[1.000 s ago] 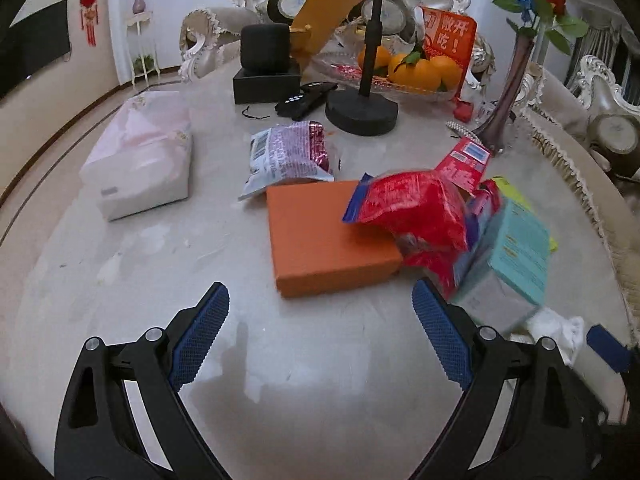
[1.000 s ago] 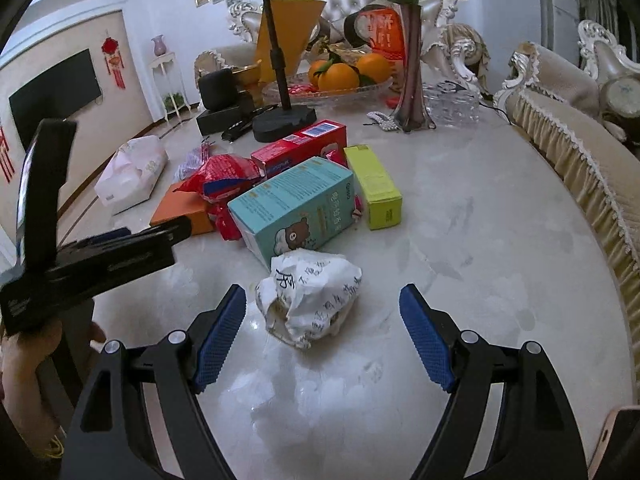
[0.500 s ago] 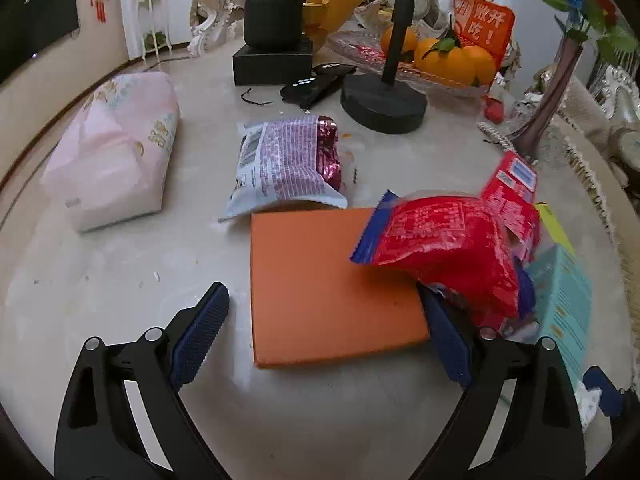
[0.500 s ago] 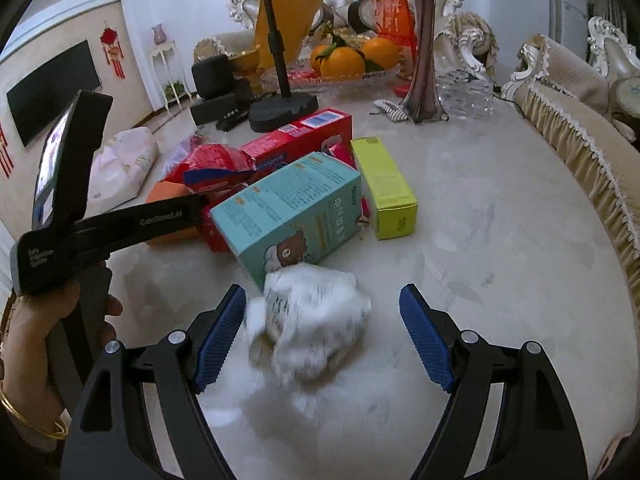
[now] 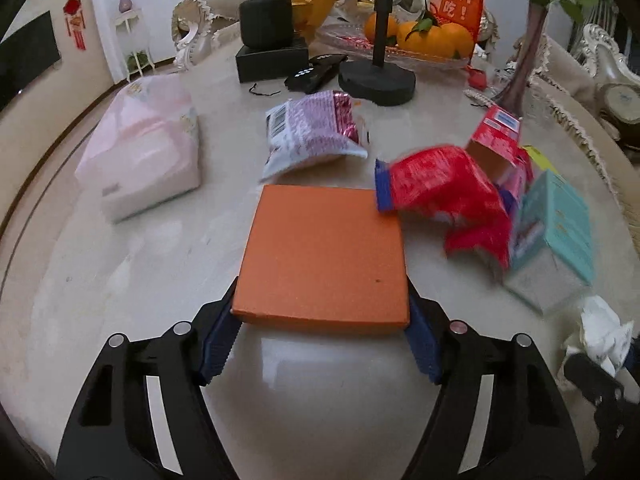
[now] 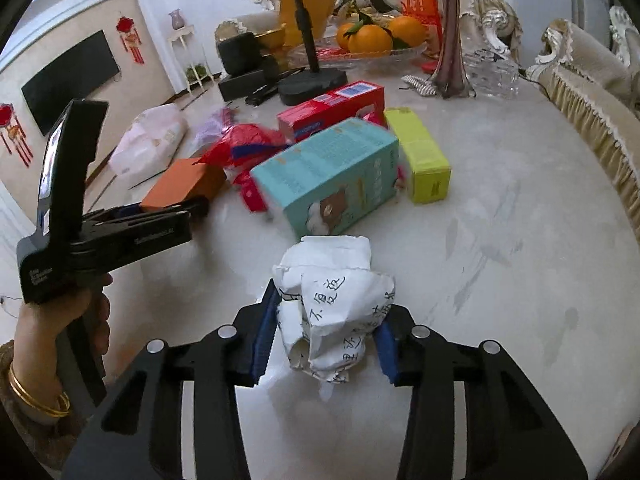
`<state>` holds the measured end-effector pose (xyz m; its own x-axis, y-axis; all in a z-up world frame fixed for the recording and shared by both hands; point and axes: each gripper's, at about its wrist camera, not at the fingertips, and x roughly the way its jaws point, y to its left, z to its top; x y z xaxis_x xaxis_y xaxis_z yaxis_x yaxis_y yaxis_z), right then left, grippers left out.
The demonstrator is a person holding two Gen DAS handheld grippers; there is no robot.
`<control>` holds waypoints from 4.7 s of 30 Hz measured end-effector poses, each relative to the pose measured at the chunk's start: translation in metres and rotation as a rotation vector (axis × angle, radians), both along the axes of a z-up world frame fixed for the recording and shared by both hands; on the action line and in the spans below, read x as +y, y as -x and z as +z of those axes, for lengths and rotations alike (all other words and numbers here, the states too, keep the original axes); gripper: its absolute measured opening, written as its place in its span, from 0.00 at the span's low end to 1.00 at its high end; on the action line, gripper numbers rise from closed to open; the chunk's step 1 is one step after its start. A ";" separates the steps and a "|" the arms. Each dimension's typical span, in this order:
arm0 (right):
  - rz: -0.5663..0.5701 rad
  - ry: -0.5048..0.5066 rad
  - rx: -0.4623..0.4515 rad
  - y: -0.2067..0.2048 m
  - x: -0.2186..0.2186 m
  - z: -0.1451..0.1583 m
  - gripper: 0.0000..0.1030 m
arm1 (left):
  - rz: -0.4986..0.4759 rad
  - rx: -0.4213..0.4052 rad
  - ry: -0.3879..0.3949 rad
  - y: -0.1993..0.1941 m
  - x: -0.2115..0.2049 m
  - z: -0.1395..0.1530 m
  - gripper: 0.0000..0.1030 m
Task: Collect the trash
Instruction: 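Carry both items over the wastebasket and open both tools, then grasp the red snack bag with the left tool while the right tool grasps the teal box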
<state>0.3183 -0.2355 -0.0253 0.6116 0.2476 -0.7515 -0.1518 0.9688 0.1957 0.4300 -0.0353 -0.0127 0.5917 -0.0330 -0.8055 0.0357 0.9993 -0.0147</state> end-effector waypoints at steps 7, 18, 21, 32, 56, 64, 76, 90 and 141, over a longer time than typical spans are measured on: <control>-0.032 -0.101 -0.125 0.063 -0.022 0.030 0.39 | -0.037 -0.061 0.128 0.069 0.028 0.019 0.69; 0.061 -0.192 -0.159 0.252 -0.037 0.026 0.39 | -0.247 -0.216 0.267 0.289 0.051 0.043 0.69; 0.117 -0.235 -0.054 0.299 -0.028 0.015 0.39 | -0.306 -0.110 0.316 0.351 0.052 0.021 0.69; 0.134 -0.152 0.322 0.314 0.022 -0.101 0.39 | -0.362 0.174 0.371 0.432 0.023 -0.073 0.69; 0.085 -0.019 0.345 0.336 0.009 -0.145 0.69 | -0.287 0.289 0.248 0.408 0.014 -0.142 0.83; 0.142 -0.123 0.196 0.320 0.002 -0.073 0.69 | -0.394 0.148 0.336 0.402 0.015 -0.066 0.83; -0.135 -0.088 -0.249 0.138 -0.010 0.056 0.70 | -0.263 -0.233 0.209 0.239 0.035 0.054 0.83; -0.405 0.037 -0.160 -0.054 0.043 0.029 0.72 | -0.092 -0.172 0.243 0.046 0.039 0.040 0.83; -0.177 0.076 -0.022 -0.072 -0.005 -0.005 0.48 | -0.007 0.004 -0.037 -0.053 -0.030 -0.002 0.66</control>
<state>0.3906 -0.2405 -0.0301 0.6573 0.0778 -0.7496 0.0187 0.9927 0.1194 0.4833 -0.0650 -0.0151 0.5883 -0.0071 -0.8086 0.0428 0.9988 0.0223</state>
